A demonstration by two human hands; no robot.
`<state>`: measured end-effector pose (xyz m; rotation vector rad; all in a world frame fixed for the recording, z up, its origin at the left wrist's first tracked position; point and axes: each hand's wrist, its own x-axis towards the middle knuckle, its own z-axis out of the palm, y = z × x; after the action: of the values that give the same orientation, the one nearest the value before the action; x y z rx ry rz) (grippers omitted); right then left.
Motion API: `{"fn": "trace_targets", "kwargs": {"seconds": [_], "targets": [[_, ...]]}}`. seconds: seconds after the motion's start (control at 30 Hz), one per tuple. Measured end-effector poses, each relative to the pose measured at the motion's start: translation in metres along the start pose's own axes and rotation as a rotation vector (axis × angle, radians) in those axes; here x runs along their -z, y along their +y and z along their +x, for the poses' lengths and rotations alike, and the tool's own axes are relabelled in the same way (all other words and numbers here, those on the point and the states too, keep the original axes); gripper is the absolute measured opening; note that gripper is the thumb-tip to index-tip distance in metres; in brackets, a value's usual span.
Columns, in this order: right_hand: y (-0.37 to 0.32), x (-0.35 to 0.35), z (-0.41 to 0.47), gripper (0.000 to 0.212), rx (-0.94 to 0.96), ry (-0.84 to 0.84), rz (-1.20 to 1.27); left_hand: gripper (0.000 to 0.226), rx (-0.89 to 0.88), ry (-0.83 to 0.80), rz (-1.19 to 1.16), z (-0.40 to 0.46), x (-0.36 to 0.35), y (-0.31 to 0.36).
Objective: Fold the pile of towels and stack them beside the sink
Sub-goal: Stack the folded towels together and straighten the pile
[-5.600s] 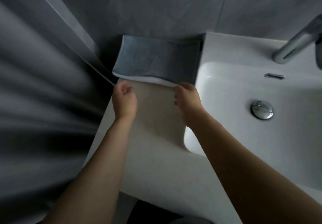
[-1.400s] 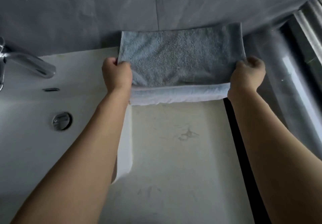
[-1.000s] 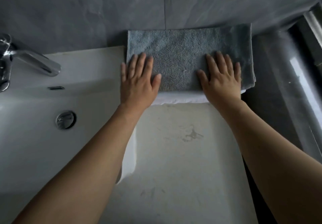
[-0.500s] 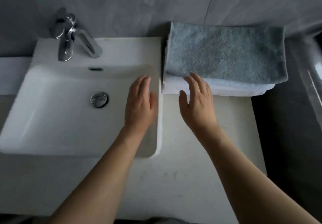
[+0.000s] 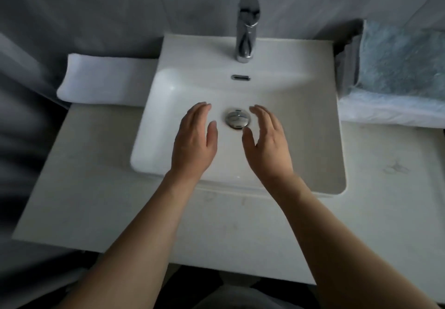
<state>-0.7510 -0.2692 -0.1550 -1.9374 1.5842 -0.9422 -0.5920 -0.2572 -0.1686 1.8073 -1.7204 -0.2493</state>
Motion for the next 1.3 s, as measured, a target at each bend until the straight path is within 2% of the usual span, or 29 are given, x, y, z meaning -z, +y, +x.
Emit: {"fn": "trace_targets", "kwargs": {"seconds": [0.13, 0.27, 0.4, 0.5, 0.57, 0.67, 0.73, 0.8, 0.87, 0.97, 1.0, 1.07, 1.17, 1.23, 1.27, 1.3], "targets": [[-0.046, -0.047, -0.004, 0.041, -0.013, -0.018, 0.023, 0.036, 0.046, 0.018, -0.006, 0.002, 0.039, -0.053], [-0.074, -0.077, 0.002, 0.040, 0.010, -0.014, -0.063, 0.034, 0.079, 0.069, -0.013, 0.005, 0.064, -0.091], [-0.107, -0.115, 0.019, 0.041, 0.069, -0.091, -0.066, 0.037, 0.337, 0.189, -0.098, 0.007, 0.090, -0.131], [-0.144, -0.152, 0.033, 0.038, -0.001, -0.115, 0.067, 0.040, 0.446, 0.208, -0.110, 0.015, 0.115, -0.175], [-0.168, -0.181, 0.044, 0.035, -0.167, -0.135, 0.220, 0.041, 0.561, 0.238, -0.154, 0.028, 0.131, -0.211], [-0.192, -0.232, 0.074, 0.032, -0.562, -0.215, 0.466, 0.039, 0.774, 0.293, -0.302, 0.057, 0.146, -0.268], [-0.204, -0.268, 0.100, 0.016, -0.900, -0.168, 0.721, 0.034, 0.882, 0.279, -0.395, 0.081, 0.151, -0.312], [-0.206, -0.298, 0.121, 0.009, -1.179, -0.069, 0.920, 0.028, 0.981, 0.241, -0.471, 0.104, 0.154, -0.353], [-0.199, -0.320, 0.136, 0.003, -1.332, -0.004, 0.952, 0.034, 1.078, 0.196, -0.567, 0.124, 0.156, -0.383], [-0.184, -0.342, 0.162, 0.005, -1.470, 0.126, 0.876, 0.058, 1.204, 0.120, -0.689, 0.149, 0.156, -0.422], [-0.178, -0.347, 0.170, 0.009, -1.497, 0.179, 0.863, 0.061, 1.226, 0.091, -0.697, 0.155, 0.154, -0.431], [-0.168, -0.354, 0.180, 0.019, -1.512, 0.275, 0.855, 0.051, 1.245, 0.049, -0.689, 0.167, 0.151, -0.445], [-0.158, -0.366, 0.184, 0.027, -1.440, 0.232, 0.775, 0.026, 1.164, 0.084, -0.497, 0.180, 0.147, -0.454], [-0.158, -0.372, 0.184, 0.018, -1.390, 0.220, 0.705, 0.012, 1.042, 0.122, -0.359, 0.184, 0.145, -0.453], [-0.161, -0.373, 0.184, 0.008, -1.368, 0.245, 0.680, 0.009, 0.992, 0.140, -0.352, 0.186, 0.145, -0.450], [-0.167, -0.374, 0.185, 0.008, -1.343, 0.323, 0.661, 0.009, 0.940, 0.140, -0.359, 0.187, 0.145, -0.446]]}}
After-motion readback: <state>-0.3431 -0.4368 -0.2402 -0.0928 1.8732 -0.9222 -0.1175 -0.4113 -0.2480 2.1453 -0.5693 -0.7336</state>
